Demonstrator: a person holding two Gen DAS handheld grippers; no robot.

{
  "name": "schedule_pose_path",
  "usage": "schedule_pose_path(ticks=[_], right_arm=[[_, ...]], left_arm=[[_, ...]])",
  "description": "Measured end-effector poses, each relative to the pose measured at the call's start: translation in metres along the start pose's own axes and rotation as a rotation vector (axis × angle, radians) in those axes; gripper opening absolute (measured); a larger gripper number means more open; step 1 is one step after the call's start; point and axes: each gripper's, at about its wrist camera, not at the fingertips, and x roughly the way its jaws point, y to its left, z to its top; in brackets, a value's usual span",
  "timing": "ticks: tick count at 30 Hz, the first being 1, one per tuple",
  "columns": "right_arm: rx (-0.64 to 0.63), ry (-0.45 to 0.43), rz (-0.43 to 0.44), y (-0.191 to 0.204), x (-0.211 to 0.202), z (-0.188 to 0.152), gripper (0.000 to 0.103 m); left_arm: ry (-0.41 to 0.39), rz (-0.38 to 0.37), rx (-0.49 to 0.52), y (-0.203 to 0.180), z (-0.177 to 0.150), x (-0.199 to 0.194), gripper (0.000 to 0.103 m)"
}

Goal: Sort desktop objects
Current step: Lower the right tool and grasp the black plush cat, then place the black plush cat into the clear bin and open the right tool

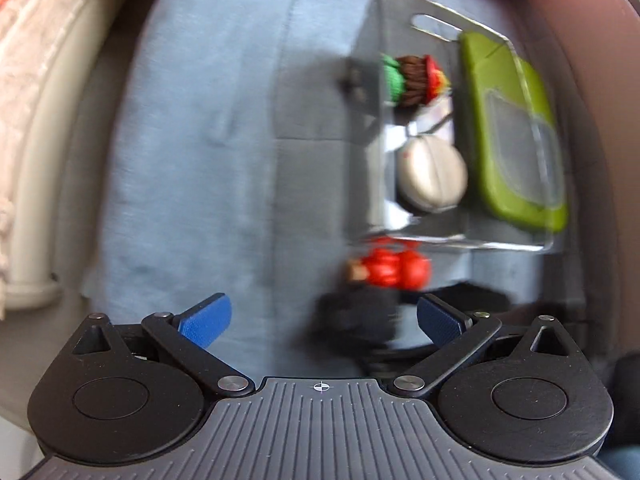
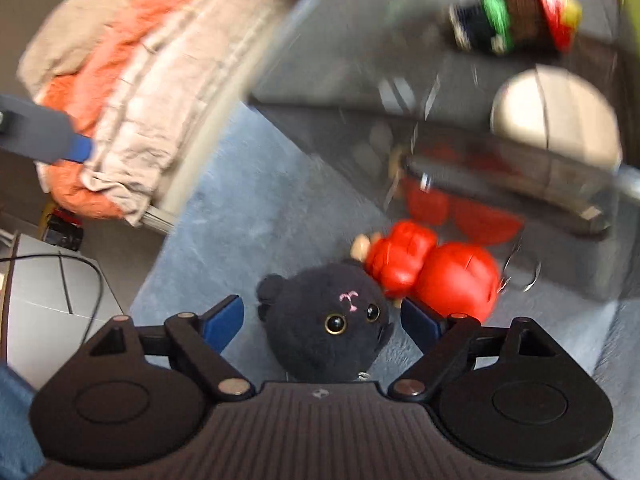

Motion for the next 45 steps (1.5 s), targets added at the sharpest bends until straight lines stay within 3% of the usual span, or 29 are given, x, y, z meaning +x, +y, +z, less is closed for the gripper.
schedule_pose_path(ticks=[3,7,10,12,15,17,20,22,26,33,40,45], right_arm=[[-0.008,0.015,-0.005,0.0,0.014,-0.003,0.079],[-0.052,0.02,-0.004,0.003,0.009,-0.01,0.063],[-0.091,-0.028,0.024,0.005,-0.031,-0.014,0.062],[-0.086,-0.107,0.06,0.006,-0.073,-0.015,0.062],[-0.12,-0.309,-0.009,0.009,-0.142,-0.017,0.062],[-0.121,-0.468,-0.106,0.008,-0.178,-0.017,0.062],[-0.106,-0.57,-0.332,0.006,-0.192,0.003,0.063],[-0.052,-0.522,-0.45,0.001,-0.174,0.027,0.063],[-0.182,-0.402,-0.596,-0.001,-0.136,0.054,0.063],[-0.137,-0.272,-0.585,-0.013,-0.092,0.074,0.067],[-0.081,-0.259,-0.554,-0.024,-0.091,0.077,0.071],[-0.036,-0.301,-0.487,-0.028,-0.109,0.072,0.073]], left_arm=[[0.051,-0.079,0.017,-0.005,-0.001,0.007,0.103],[-0.024,-0.008,-0.037,0.007,0.006,-0.002,0.103],[-0.078,-0.037,-0.115,0.02,0.014,-0.011,0.103],[-0.097,-0.064,-0.14,0.021,0.017,-0.015,0.103],[-0.111,-0.049,-0.109,0.007,0.021,-0.013,0.103],[-0.106,-0.026,-0.064,-0.007,0.024,-0.008,0.103],[-0.09,-0.009,-0.008,-0.026,0.028,-0.002,0.103],[-0.089,-0.009,0.015,-0.036,0.029,0.001,0.103],[-0.136,0.005,0.028,-0.042,0.031,-0.004,0.103],[-0.103,0.019,0.029,-0.037,0.032,0.007,0.103],[-0.108,-0.012,0.052,-0.033,0.031,0.009,0.103],[-0.122,0.07,0.217,-0.063,0.02,0.015,0.103]])
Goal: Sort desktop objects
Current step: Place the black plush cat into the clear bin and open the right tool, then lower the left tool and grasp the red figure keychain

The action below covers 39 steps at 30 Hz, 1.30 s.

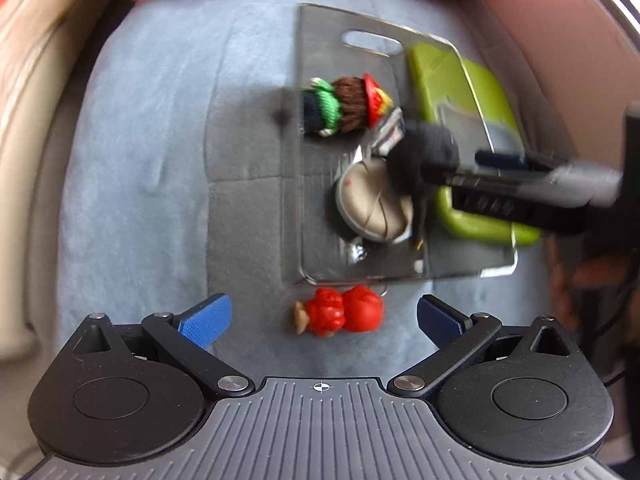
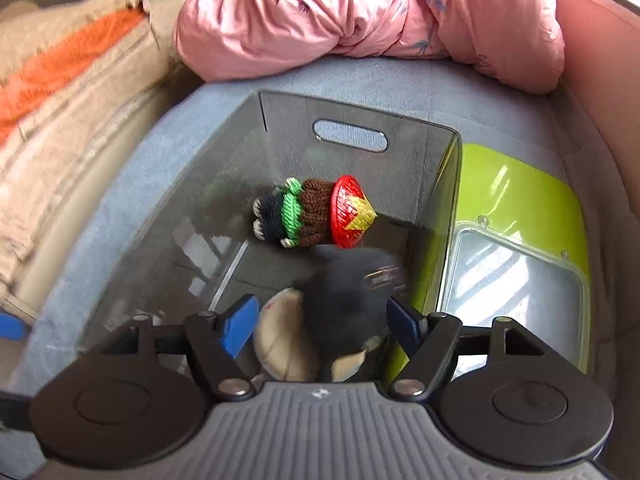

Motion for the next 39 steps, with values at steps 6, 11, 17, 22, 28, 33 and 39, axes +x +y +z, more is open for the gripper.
schedule_pose_path(ticks=[6,11,17,22,28,33,39], right_arm=[[0.151,-0.125,0.115,-0.035,-0.064,-0.03,0.078],[0.266,-0.217,0.156,-0.066,-0.099,-0.067,0.084],[0.266,-0.237,0.17,-0.078,-0.096,-0.093,0.084],[0.327,-0.217,0.221,-0.087,-0.08,-0.11,0.084],[0.377,-0.222,0.267,-0.095,-0.076,-0.125,0.084],[0.413,-0.257,0.28,-0.103,-0.082,-0.136,0.084],[0.449,-0.239,0.289,-0.108,-0.079,-0.146,0.084]], left_arm=[[0.092,-0.051,0.09,-0.029,-0.01,0.017,0.103],[0.181,0.004,-0.022,-0.018,-0.023,0.067,0.103],[0.097,0.079,-0.109,-0.026,-0.045,0.099,0.103],[0.01,0.234,0.233,-0.074,-0.06,0.121,0.103],[-0.022,0.351,0.514,-0.104,-0.069,0.15,0.103],[0.034,0.319,0.537,-0.101,-0.066,0.162,0.103],[0.004,0.306,0.514,-0.1,-0.062,0.15,0.091]])
